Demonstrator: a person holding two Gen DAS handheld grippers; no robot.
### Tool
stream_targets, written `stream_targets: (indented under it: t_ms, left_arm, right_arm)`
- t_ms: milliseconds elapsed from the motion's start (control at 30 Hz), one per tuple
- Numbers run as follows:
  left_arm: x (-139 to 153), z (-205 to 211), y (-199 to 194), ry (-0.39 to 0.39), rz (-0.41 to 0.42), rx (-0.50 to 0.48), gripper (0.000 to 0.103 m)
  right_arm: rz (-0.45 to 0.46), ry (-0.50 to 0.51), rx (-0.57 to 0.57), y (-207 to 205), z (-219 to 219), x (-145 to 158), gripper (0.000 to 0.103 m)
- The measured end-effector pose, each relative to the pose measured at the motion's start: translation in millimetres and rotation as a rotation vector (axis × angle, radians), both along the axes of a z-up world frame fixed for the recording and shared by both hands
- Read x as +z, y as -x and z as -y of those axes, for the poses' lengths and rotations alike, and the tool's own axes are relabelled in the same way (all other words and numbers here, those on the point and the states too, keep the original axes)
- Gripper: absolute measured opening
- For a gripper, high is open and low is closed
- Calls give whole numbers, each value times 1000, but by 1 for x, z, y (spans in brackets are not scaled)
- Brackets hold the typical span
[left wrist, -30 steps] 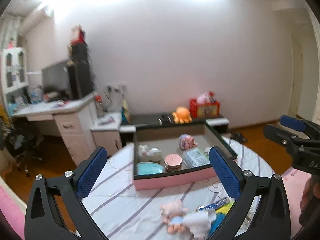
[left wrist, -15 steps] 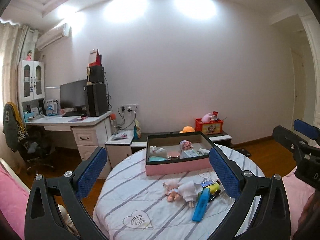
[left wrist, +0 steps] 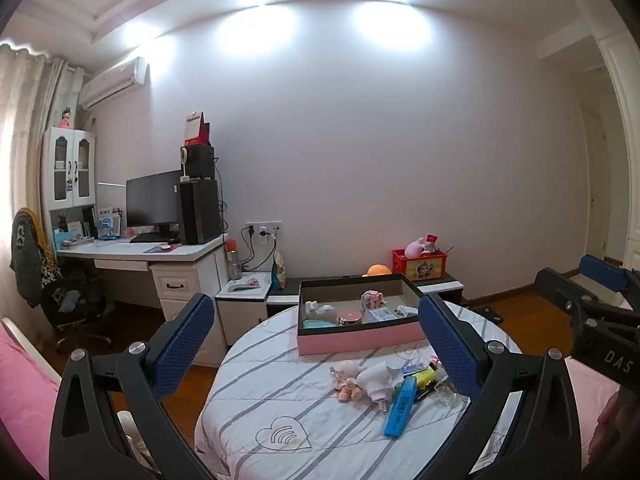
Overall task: Organize rigid objects
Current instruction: 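Withdraw both tools from the pink box back over the table, then grasp the white plastic device with the left tool while the right tool grasps the clear glass bottle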
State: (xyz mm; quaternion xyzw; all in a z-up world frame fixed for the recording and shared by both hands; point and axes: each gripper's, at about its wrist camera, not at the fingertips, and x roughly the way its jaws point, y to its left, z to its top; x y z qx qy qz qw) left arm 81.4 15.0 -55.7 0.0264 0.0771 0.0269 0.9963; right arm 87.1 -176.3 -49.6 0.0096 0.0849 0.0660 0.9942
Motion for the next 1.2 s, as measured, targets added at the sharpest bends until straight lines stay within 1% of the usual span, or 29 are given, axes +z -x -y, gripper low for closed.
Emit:
stream_targets:
  t_ms: [233, 333, 400, 500, 567, 667, 833, 1000, 1133, 1200]
  left_arm:
    - [-12, -5, -14, -1, -54, 15, 103]
    - [-25, -9, -24, 11, -95, 7, 103]
    - [-38, -12, -35, 19, -145, 0, 103]
    - [-64, -14, -59, 38, -243, -17, 103]
    - [-83, -14, -78, 63, -318, -32, 103]
    - [-107, -9, -105, 84, -400, -44, 103]
    - [-129, 4, -138, 100, -466, -67, 103]
    - [-139, 17, -164, 128, -499, -100, 103]
    - [-141, 31, -183, 55, -512, -83, 103]
    - [-143, 37, -192, 37, -525, -88, 103]
  right_arm:
    - [-24, 0, -13, -3, 2, -6, 85]
    - [-60, 1, -22, -13, 7, -17, 85]
    - [-91, 0, -27, -22, 9, -25, 85]
    - [-160, -5, -34, -40, 16, -45, 85]
    - [-202, -13, -33, -52, 20, -57, 85]
    - [-273, -15, -30, -72, 27, -77, 85]
    - [-363, -17, -48, -101, 38, -103, 84]
    - [-411, -34, -66, -120, 52, -120, 85]
    - [-432, -42, -73, -133, 60, -127, 85]
    - [-442, -49, -74, -139, 64, -131, 85]
